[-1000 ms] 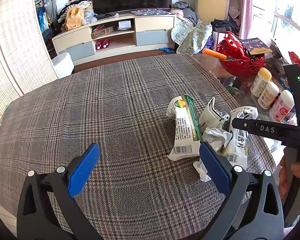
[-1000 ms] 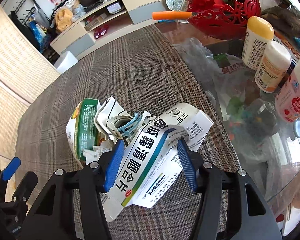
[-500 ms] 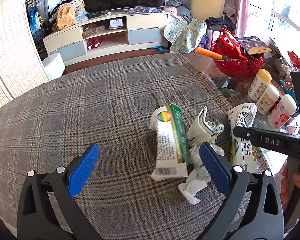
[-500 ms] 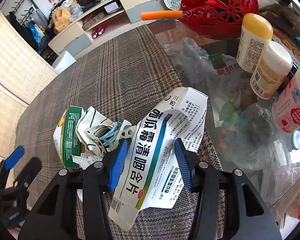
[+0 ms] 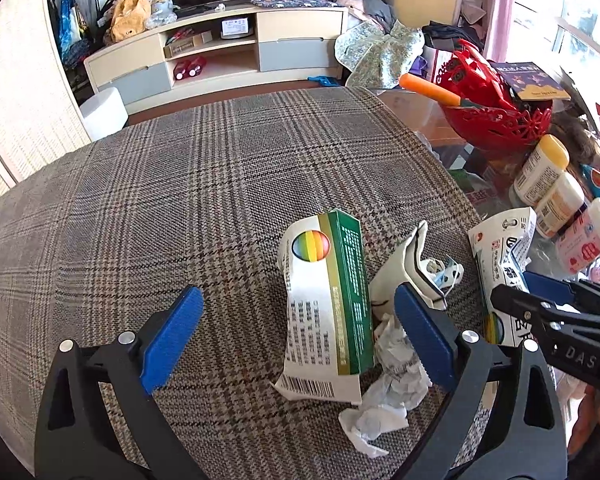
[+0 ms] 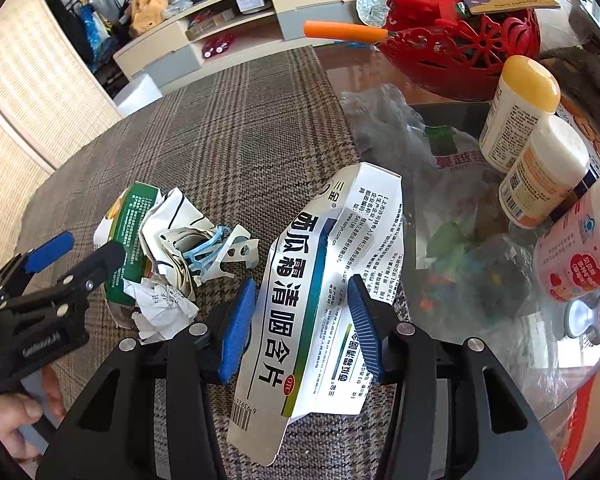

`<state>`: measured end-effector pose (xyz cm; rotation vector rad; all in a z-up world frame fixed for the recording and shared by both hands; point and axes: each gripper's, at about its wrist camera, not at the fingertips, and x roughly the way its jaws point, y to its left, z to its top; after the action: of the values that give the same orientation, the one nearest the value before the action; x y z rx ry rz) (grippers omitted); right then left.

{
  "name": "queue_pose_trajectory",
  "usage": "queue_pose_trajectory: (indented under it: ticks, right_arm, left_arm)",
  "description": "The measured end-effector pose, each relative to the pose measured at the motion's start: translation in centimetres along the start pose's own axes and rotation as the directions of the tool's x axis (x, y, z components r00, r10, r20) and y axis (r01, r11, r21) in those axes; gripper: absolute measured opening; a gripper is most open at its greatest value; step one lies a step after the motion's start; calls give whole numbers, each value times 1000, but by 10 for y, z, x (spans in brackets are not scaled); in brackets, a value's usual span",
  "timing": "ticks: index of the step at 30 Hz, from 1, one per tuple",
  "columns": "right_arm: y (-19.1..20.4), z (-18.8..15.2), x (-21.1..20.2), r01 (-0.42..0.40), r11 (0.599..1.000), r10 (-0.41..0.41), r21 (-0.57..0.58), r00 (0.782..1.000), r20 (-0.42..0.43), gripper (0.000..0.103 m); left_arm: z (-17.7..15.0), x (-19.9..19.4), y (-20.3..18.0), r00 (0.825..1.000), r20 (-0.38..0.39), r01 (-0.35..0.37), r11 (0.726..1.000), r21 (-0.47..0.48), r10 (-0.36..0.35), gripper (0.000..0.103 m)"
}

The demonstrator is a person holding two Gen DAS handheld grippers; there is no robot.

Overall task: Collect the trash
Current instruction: 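Grasp the green-white medicine box with the left tool while the right tool grasps the white medicine box, then lift both medicine boxes and carry them over the black bin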

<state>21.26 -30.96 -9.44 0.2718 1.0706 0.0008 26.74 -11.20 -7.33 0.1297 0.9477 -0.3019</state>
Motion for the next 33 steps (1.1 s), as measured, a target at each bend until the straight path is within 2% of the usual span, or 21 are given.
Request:
queue_pose_trajectory:
  ticks: [3, 7, 8, 14, 21, 25, 33]
  right_arm:
    - [1, 0, 0, -2, 1000, 2, -11, 1000, 10, 51]
    - [4, -1, -1, 10, 999, -9, -36, 1000, 24, 50]
    - [5, -1, -1, 12, 999, -11, -42, 1000, 28, 49]
    - [9, -6, -5, 20, 998, -16, -66, 999, 52, 42]
    - [9, -17, -20, 5, 998, -2, -65, 999, 46, 40]
    - [10, -35, -35, -10, 998, 13, -64, 999, 52, 39]
    - [24, -80, -69, -70, 995, 74, -72, 996, 51, 38]
  left_arm:
    - [3, 7, -1, 1000, -10, 14, 1000, -1, -14, 84]
    - [4, 15, -4, 998, -40, 46, 999, -1, -46, 49]
    - [4, 14, -5, 998, -39, 56, 998, 2, -56, 45]
    - [-2, 1, -16, 1000, -24, 16, 997, 70, -14, 41]
    - [-9, -34, -10, 1000, 24, -6, 998, 63, 5, 37]
    - [-19, -59, -3, 999, 37, -12, 999, 48, 10, 36]
    - [-76, -117, 4, 999, 36, -12, 999, 31, 11, 35]
